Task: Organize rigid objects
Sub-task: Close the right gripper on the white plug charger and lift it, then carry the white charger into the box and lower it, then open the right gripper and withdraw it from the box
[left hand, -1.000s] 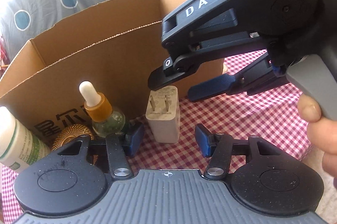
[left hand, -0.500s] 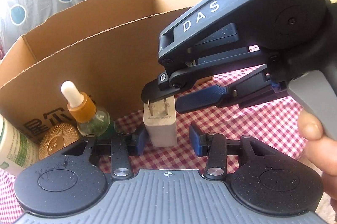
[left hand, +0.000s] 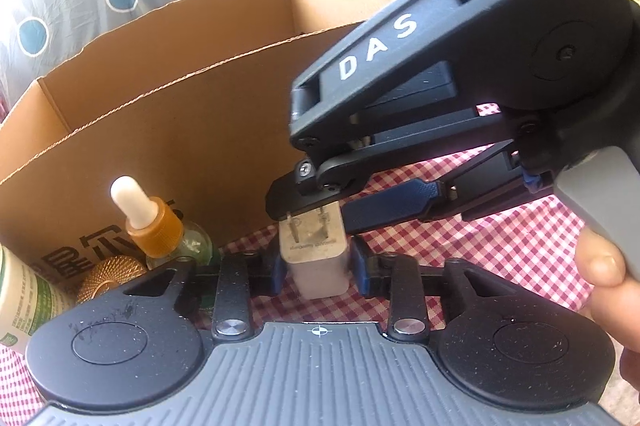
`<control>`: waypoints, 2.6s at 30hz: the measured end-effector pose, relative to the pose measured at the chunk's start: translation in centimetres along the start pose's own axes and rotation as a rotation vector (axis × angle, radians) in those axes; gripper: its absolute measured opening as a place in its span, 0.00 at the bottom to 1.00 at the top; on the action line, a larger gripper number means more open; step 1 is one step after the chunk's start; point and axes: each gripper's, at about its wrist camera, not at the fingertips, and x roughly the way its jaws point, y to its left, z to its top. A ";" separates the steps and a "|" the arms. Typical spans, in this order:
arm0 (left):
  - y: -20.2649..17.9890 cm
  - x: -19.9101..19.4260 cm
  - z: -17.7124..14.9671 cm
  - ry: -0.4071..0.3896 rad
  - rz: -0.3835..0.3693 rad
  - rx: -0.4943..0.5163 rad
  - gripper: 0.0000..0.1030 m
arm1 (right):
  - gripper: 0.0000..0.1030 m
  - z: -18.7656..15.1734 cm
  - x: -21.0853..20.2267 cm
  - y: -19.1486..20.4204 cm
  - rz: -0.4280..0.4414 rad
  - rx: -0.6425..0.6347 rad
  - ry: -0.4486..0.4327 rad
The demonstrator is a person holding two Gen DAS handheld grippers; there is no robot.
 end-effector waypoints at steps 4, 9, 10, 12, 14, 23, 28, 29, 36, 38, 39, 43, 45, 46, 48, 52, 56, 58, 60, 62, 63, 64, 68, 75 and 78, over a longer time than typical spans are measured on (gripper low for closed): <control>0.9 0.5 0.4 0.000 -0.009 -0.012 0.27 | 0.40 -0.6 -0.2 0.3 -0.004 -0.004 -0.018; 0.9 -0.1 0.5 -0.003 -0.011 -0.014 0.26 | 0.38 -1.6 -1.3 0.2 0.006 0.009 -0.035; 0.9 -0.4 0.5 -0.007 -0.011 -0.014 0.26 | 0.37 -1.8 -1.6 0.3 0.009 0.008 -0.040; 0.7 -0.9 0.5 -0.021 -0.007 -0.010 0.26 | 0.37 -2.0 -2.4 0.5 0.014 0.003 -0.053; 0.5 -1.5 0.4 -0.033 -0.004 -0.007 0.26 | 0.37 -2.3 -3.1 0.9 0.016 -0.005 -0.066; 0.1 -5.7 1.5 -0.125 0.012 0.000 0.26 | 0.37 -3.2 -7.8 4.8 0.049 -0.079 -0.154; 0.6 -8.6 3.7 -0.178 0.041 0.014 0.26 | 0.37 -2.3 -9.9 8.9 0.070 -0.165 -0.203; 0.9 -8.9 4.4 -0.185 0.042 0.010 0.26 | 0.37 -1.9 -10.2 9.7 0.071 -0.183 -0.209; 4.8 -8.1 10.0 -0.157 0.042 -0.036 0.26 | 0.37 3.6 -8.8 14.7 0.108 -0.266 -0.171; 5.7 -6.9 11.5 -0.124 0.045 -0.042 0.26 | 0.37 5.5 -7.4 15.6 0.106 -0.265 -0.141; 6.5 -6.0 12.2 -0.103 0.046 -0.048 0.26 | 0.37 6.5 -6.7 15.9 0.102 -0.265 -0.124; 9.2 -2.2 14.3 0.005 0.023 -0.089 0.25 | 0.38 10.1 -3.0 15.8 0.082 -0.225 -0.046; 10.4 -0.5 14.7 0.067 0.006 -0.115 0.26 | 0.38 11.8 -0.8 15.1 0.071 -0.188 0.002; 11.2 0.7 15.0 0.098 0.000 -0.134 0.26 | 0.38 12.7 0.3 14.6 0.071 -0.170 0.028; 12.2 3.1 15.3 0.155 -0.009 -0.137 0.25 | 0.38 14.2 2.7 13.4 0.068 -0.114 0.083; 13.3 6.3 15.1 0.242 -0.003 -0.175 0.25 | 0.37 16.2 7.2 11.3 0.061 -0.057 0.164; 14.0 8.6 15.3 0.292 0.005 -0.203 0.26 | 0.38 17.4 10.4 10.4 0.020 -0.065 0.198; 14.3 9.6 15.2 0.312 0.011 -0.209 0.26 | 0.38 17.7 11.6 9.9 0.009 -0.067 0.209; 14.6 10.4 15.1 0.327 0.013 -0.212 0.26 | 0.38 17.8 12.6 9.5 0.000 -0.066 0.219; 14.6 10.9 14.9 0.340 0.014 -0.214 0.26 | 0.38 17.9 13.3 9.2 -0.003 -0.069 0.229; 14.5 11.0 14.8 0.347 0.016 -0.215 0.26 | 0.38 17.8 13.6 9.1 -0.004 -0.069 0.233; 14.5 11.2 14.9 0.353 0.017 -0.215 0.26 | 0.38 17.6 13.6 9.0 -0.006 -0.071 0.233; 14.1 11.0 15.1 0.338 0.016 -0.211 0.29 | 0.38 17.4 13.1 9.0 -0.005 -0.087 0.215; 14.3 9.1 15.5 0.302 0.017 -0.214 0.51 | 0.38 17.5 9.5 9.3 0.020 -0.091 0.157; 14.7 7.0 15.7 0.267 0.009 -0.222 0.63 | 0.38 16.7 5.8 9.8 0.064 -0.109 0.090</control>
